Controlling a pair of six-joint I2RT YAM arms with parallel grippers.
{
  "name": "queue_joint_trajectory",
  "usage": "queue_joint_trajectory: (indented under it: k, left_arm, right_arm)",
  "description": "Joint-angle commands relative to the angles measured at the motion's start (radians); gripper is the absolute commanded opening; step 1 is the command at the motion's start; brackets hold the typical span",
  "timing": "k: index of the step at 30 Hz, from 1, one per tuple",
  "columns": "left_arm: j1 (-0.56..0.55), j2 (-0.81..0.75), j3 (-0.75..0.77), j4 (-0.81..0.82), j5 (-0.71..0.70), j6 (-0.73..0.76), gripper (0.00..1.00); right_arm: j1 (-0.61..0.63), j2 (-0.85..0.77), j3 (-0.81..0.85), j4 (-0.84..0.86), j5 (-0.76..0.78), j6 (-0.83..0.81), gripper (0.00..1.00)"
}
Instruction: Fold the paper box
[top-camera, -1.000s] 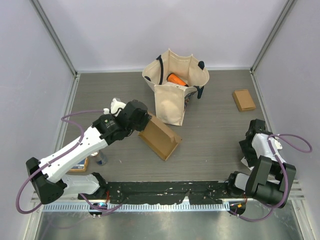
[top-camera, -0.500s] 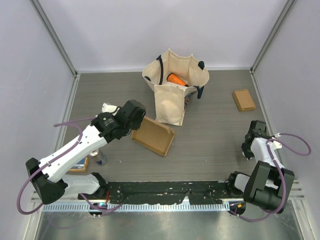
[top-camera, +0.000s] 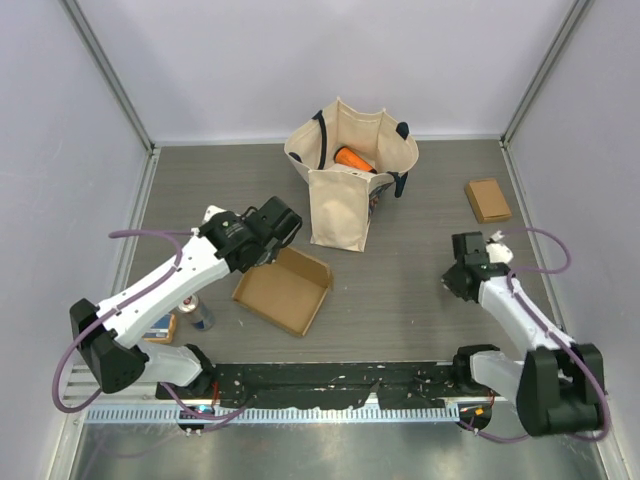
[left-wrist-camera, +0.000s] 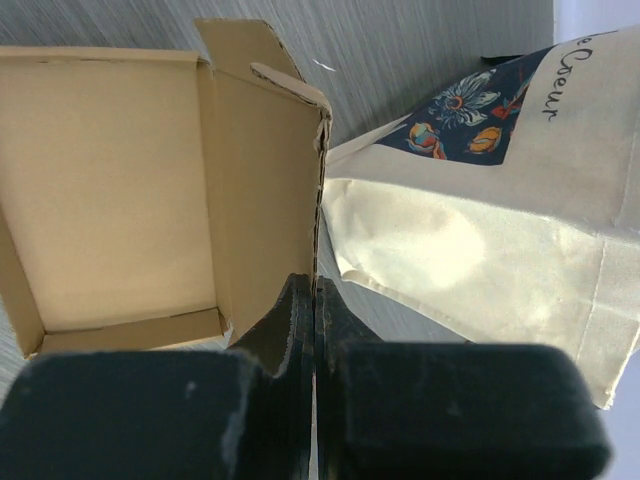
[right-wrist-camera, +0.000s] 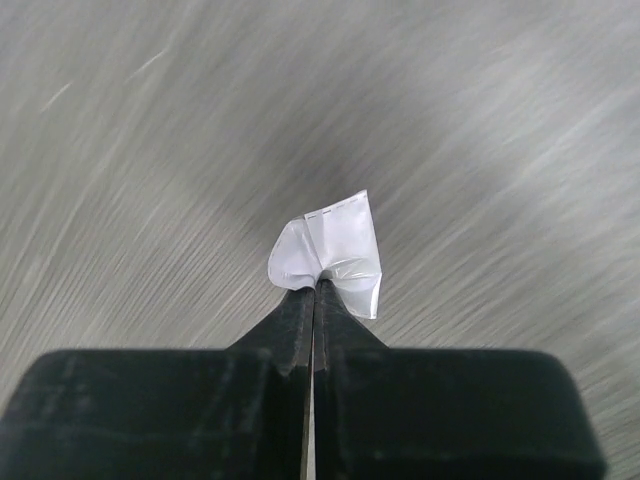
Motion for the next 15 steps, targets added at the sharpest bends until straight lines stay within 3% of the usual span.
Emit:
queue_joint_trajectory:
  k: [1, 2, 5, 8, 9, 11, 12, 15]
  left_arm:
    - [0.006, 0.037, 0.070, -0.105, -0.053, -0.532, 0.00]
    - [0.006, 0.041, 0.072, -0.108, -0.050, -0.560, 0.00]
    - [0.007, 0.061, 0.099, -0.136, -0.053, -0.583, 0.00]
    - [0.013, 0.087, 0.157, -0.192, -0.067, -0.597, 0.00]
    - [0.017, 0.090, 0.165, -0.224, -0.065, -0.605, 0.00]
    - [0.027, 0.090, 0.165, -0.234, -0.032, -0.614, 0.00]
    - [0.032, 0.086, 0.162, -0.229, -0.015, -0.622, 0.00]
    - [0.041, 0.078, 0.148, -0.229, 0.041, -0.632, 0.00]
  right_arm:
    - [0.256, -0.177, 0.007, 0.015, -0.076, -0.035, 0.01]
    - [0.383, -0.268, -0.010, 0.035, -0.089, -0.064, 0.01]
    - [0.556, -0.457, -0.120, 0.211, -0.240, -0.124, 0.01]
    - [0.772, -0.525, -0.194, 0.380, -0.284, -0.135, 0.01]
    - [0.894, -0.509, -0.200, 0.414, -0.270, -0.158, 0.01]
    - [1.010, -0.444, -0.174, 0.520, -0.203, -0.204, 0.01]
    - [1.145, -0.341, -0.133, 0.593, -0.167, -0.272, 0.01]
    - [1.318, -0.108, -0.035, 0.733, -0.026, -0.424, 0.01]
